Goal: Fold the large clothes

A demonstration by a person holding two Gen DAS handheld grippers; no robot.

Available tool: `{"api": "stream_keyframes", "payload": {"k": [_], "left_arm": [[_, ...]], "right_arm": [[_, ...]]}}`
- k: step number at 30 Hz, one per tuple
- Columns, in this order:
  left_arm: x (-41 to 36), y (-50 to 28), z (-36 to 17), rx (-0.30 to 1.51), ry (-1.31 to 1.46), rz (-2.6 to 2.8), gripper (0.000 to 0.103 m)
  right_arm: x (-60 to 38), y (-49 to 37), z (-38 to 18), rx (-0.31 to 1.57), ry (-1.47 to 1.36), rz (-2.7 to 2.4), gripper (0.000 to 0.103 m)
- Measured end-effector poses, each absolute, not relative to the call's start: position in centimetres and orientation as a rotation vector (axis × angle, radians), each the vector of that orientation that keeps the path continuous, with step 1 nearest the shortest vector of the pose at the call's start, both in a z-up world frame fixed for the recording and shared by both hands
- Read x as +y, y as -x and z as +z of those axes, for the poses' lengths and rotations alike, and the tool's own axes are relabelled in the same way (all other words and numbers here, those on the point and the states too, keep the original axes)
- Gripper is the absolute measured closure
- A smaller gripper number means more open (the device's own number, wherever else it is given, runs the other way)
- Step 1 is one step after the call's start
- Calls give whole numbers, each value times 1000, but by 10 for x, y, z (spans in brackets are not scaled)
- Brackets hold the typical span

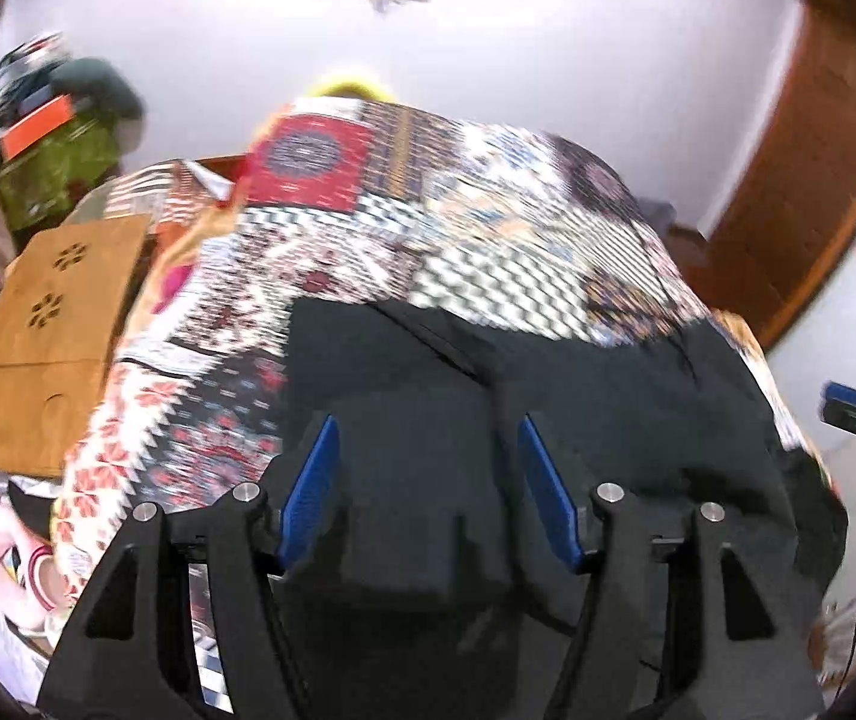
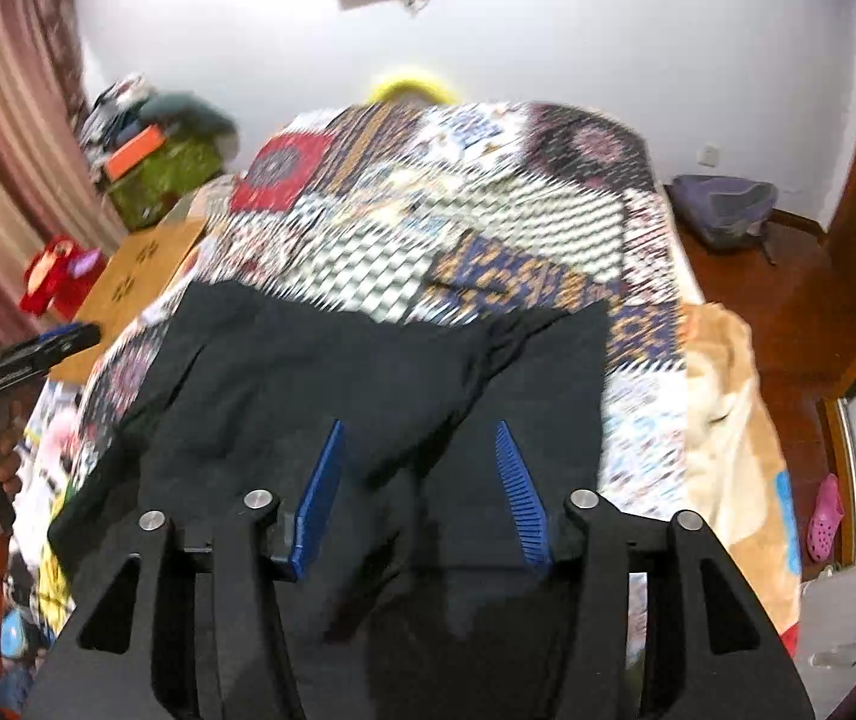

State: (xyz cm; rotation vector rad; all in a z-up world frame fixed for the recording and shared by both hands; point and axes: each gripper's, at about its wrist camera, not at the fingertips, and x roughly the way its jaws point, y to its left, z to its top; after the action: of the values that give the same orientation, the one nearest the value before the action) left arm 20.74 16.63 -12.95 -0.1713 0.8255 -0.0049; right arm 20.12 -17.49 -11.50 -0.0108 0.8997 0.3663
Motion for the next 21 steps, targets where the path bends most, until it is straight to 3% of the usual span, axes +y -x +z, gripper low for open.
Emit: {"api": "stream_keyframes", "payload": {"k": [10,21], "left_arm": [[245,-228,-183,942,429,56,42],[252,-261,-257,1075,641,-23,41]], "right_arm": [[-236,-248,-155,1045,-151,241,53],[-239,-283,-209,1234,-265,305,53]]}}
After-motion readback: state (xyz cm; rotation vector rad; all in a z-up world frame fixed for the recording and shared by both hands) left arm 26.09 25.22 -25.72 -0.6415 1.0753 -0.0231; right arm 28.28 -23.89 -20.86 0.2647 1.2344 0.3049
